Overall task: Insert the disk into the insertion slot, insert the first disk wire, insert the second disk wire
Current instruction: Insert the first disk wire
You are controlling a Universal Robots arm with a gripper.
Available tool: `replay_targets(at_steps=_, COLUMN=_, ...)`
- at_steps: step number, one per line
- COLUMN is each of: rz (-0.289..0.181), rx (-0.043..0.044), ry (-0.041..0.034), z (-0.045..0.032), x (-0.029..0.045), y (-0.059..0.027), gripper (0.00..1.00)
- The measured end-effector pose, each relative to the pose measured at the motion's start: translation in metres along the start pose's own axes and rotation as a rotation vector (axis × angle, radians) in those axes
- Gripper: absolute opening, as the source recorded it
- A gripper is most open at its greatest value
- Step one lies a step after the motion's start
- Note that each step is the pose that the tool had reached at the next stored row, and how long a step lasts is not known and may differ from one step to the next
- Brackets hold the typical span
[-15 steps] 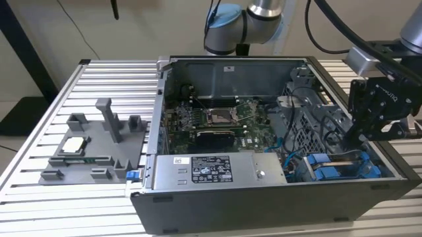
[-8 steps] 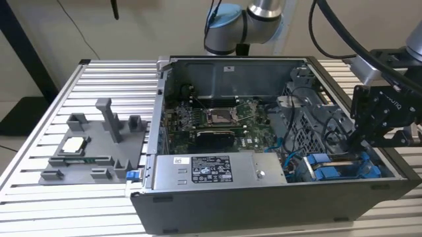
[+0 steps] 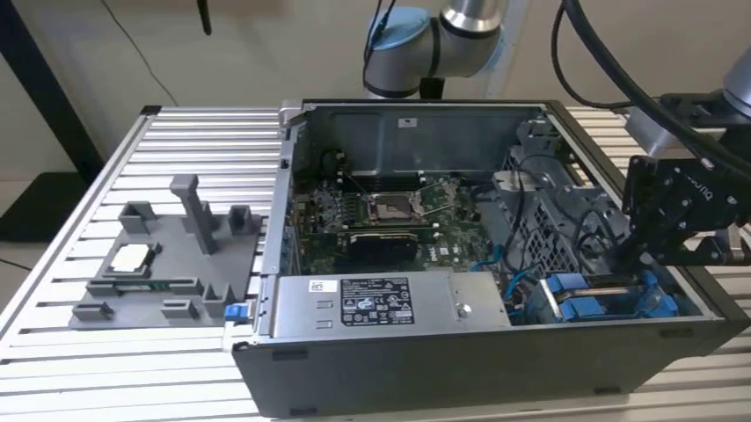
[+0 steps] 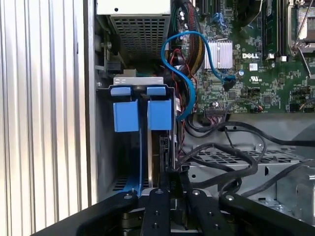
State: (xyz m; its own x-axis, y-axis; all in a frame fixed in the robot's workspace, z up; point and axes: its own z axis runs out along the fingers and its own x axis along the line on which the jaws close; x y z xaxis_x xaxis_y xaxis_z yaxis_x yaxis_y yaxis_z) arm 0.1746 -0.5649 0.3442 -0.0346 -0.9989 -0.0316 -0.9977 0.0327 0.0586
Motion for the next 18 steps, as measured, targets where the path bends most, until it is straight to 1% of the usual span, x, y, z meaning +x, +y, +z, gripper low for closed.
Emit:
replay_targets(at_steps=2, rz=0.0, rx=-0.0042, ry=-0.0002, z=0.0026, x=0.0003, y=-0.0007, gripper=0.19)
replay_targets(at_steps=4, rz=0.0, rx=-0.0047, ry=-0.0014, z=0.0047, x=0.0006, y=-0.0012, gripper=0.19)
replay_targets(at_steps=5, rz=0.0, rx=-0.0048, ry=-0.004, z=0.0054, x=0.0008, y=-0.0016, gripper=0.19)
replay_targets(at_steps=6, rz=0.0, rx=-0.0051, ry=-0.009, z=0.006, x=0.0009, y=-0.002, gripper=0.19)
replay_targets(at_steps=7, rz=-0.001, rx=-0.0052, ry=-0.0124, z=0.0063, x=0.001, y=-0.0022, gripper=0.19)
replay_targets(at_steps=10, rz=-0.001, rx=-0.0054, ry=-0.0182, z=0.0055, x=0.0012, y=-0.0024, gripper=0.19)
replay_targets(at_steps=12, rz=-0.001, rx=-0.0057, ry=-0.0232, z=0.002, x=0.0012, y=-0.0023, gripper=0.19)
replay_targets(at_steps=14, rz=-0.002, rx=-0.006, ry=-0.0291, z=-0.0035, x=0.001, y=-0.002, gripper=0.19)
replay_targets(at_steps=15, rz=-0.002, rx=-0.0061, ry=-0.0301, z=-0.0063, x=0.001, y=-0.0018, gripper=0.19)
replay_targets(at_steps=16, rz=-0.002, rx=-0.0057, ry=-0.0302, z=-0.0076, x=0.001, y=-0.0018, gripper=0.19)
replay_targets(at_steps=17, rz=-0.002, rx=-0.0041, ry=-0.03, z=-0.0076, x=0.0011, y=-0.0016, gripper=0.19)
replay_targets(at_steps=18, rz=-0.003, rx=-0.0007, ry=-0.0301, z=-0.0075, x=0.0012, y=-0.0015, gripper=0.19)
